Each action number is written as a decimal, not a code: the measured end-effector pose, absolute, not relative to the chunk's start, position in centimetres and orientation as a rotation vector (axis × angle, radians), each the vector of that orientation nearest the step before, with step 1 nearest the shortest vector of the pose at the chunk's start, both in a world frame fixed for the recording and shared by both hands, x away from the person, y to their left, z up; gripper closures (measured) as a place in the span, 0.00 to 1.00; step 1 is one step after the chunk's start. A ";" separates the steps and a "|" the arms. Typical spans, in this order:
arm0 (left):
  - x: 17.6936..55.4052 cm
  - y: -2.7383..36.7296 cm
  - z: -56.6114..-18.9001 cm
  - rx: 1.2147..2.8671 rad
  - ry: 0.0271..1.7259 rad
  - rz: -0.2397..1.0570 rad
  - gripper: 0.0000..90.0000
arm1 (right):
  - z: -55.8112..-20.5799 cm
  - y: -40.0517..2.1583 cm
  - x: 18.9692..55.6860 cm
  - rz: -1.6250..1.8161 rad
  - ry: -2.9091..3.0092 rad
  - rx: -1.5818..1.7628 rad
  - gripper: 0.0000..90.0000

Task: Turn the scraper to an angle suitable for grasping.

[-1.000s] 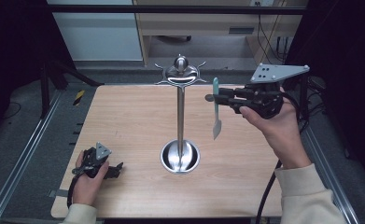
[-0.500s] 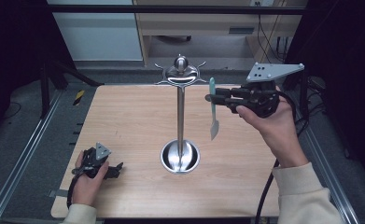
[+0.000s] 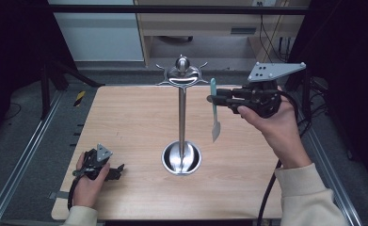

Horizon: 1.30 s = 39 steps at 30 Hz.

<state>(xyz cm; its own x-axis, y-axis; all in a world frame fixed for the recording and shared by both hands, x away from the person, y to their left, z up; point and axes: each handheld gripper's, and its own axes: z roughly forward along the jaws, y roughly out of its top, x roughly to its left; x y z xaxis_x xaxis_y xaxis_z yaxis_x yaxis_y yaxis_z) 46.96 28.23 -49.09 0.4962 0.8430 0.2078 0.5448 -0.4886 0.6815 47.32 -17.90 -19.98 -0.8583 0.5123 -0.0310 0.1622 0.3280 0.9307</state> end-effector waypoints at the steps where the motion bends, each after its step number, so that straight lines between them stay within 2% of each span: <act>1: 47.0 28.2 -49.1 2.200 1.138 0.724 0.03 | -20.0 -17.9 47.4 1.542 2.279 0.602 0.83; 39: 46.9 28.3 -49.1 2.199 1.136 0.725 0.03 | -20.6 -16.5 48.4 1.537 2.312 0.613 0.83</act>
<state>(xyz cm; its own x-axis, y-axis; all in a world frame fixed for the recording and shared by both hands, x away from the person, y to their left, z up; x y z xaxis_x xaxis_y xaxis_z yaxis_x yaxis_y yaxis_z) 46.92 28.29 -49.07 0.4960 0.8431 0.2077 0.5435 -0.4880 0.6830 48.41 -16.47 -20.62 -0.8649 0.5019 -0.0111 0.1839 0.3374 0.9232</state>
